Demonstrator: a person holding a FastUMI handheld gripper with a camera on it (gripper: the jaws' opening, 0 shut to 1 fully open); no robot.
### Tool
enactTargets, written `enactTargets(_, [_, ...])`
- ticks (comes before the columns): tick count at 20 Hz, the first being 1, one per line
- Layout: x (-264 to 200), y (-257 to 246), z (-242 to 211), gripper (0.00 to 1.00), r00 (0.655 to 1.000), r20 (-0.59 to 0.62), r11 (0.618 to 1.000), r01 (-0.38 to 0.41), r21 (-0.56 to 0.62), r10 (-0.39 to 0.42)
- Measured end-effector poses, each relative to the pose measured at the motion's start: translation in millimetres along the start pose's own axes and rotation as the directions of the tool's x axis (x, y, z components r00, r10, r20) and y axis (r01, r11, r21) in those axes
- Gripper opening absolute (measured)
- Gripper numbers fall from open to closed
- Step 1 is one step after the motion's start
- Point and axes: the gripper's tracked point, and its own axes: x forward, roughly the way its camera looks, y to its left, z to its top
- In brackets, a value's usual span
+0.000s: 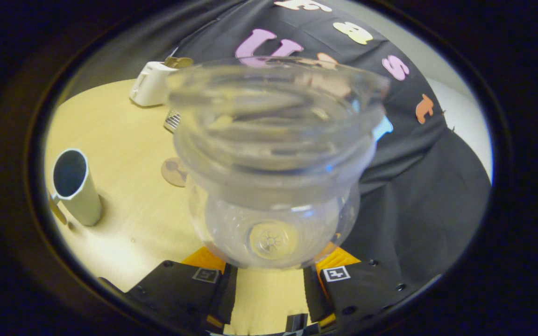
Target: Take the bottle from table, then pour the juice into the cup, finally place the bottle on the coaster
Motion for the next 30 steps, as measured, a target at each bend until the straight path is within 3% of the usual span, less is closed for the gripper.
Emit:
enactTargets(9, [-13.0, 11.6, 48.3, 0.65, 0.986, 0.145, 0.977, 0.104, -0.187, -0.078])
enactTargets(15, [-13.5, 7.6, 79.8, 0.65, 0.962, 0.234, 0.93, 0.207, -0.303, -0.137])
enactTargets(24, [-10.8, 31.3, 103.4, 0.65, 0.947, 0.305, 0.837, 0.244, -0.49, -0.097])
enactTargets(30, [-4.2, 50.0, 96.1, 0.65, 0.959, 0.28, 0.759, 0.211, -0.616, -0.04])
